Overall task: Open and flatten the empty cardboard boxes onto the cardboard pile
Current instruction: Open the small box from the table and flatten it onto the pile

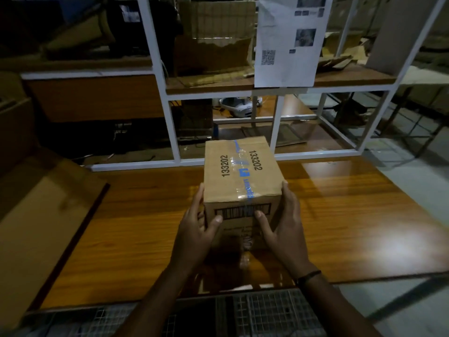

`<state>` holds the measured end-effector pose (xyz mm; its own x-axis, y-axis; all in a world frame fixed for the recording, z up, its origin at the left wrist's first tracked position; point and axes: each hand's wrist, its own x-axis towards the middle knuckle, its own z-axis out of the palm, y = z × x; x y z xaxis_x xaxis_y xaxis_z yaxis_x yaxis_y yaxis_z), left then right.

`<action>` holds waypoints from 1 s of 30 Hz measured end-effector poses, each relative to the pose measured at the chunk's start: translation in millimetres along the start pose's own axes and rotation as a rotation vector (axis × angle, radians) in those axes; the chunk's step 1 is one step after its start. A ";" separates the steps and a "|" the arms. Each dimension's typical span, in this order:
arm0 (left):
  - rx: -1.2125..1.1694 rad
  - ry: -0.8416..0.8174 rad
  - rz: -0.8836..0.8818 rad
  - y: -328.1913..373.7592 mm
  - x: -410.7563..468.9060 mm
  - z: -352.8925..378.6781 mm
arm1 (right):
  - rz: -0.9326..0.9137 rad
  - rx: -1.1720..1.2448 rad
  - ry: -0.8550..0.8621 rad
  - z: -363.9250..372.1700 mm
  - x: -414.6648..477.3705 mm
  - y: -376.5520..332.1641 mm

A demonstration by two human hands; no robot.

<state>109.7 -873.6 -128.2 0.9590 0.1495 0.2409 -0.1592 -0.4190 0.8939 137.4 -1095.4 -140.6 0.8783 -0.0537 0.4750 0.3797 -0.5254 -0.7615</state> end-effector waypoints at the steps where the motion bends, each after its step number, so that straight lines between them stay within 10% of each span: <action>1: -0.004 -0.001 -0.009 -3.2 -3.4 -0.9 | 0.000 -0.001 -0.004 1.4 -4.8 2.2; 23: -0.312 0.044 0.120 55.1 16.2 -18.8 | -0.236 -0.037 0.152 -52.7 68.6 -44.0; 30: -0.330 0.042 -0.006 43.0 12.0 -13.4 | -0.084 -0.017 -0.173 -49.1 53.3 -34.4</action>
<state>111.2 -877.8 -81.8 0.9508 0.1908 0.2442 -0.2272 -0.1065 0.9680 156.9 -1121.9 -67.5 0.8811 0.1375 0.4525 0.4503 -0.5364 -0.7138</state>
